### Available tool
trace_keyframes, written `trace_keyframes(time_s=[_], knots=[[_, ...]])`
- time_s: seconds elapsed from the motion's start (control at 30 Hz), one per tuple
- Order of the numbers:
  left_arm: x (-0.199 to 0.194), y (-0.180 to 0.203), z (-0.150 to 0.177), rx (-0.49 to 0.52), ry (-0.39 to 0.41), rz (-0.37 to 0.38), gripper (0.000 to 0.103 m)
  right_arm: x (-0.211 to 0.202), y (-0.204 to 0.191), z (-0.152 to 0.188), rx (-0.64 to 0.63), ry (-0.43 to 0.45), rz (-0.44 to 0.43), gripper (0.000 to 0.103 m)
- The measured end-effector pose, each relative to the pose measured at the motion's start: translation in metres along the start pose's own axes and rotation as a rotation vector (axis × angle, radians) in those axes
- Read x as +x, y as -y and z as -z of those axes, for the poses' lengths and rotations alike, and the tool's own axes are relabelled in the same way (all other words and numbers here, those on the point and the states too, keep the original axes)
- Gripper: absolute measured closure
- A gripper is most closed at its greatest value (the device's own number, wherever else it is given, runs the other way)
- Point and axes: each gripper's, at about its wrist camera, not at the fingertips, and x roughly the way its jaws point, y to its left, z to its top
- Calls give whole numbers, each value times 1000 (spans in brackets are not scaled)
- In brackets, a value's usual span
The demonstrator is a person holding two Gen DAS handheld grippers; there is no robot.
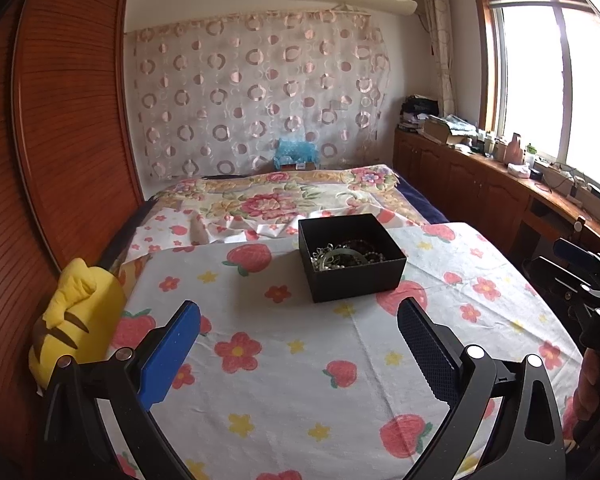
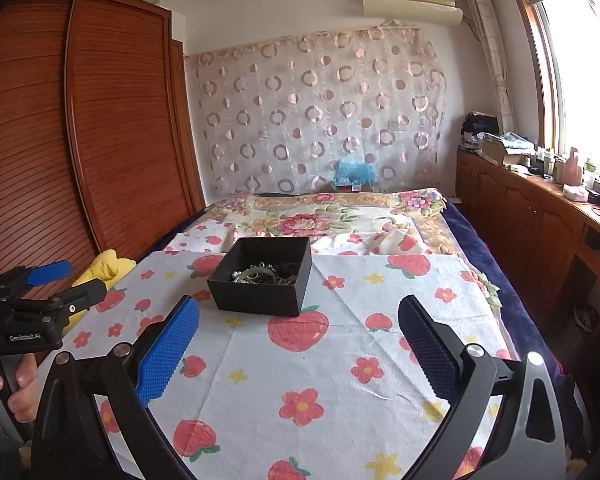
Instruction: Organize jewelry
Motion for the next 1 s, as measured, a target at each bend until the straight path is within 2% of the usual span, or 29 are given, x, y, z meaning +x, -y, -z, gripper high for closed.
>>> trace_keyframes(time_s=[1.0], knots=[[-11,16,-10,-3,20,7,8,1,1,0,3,0,-4,3]])
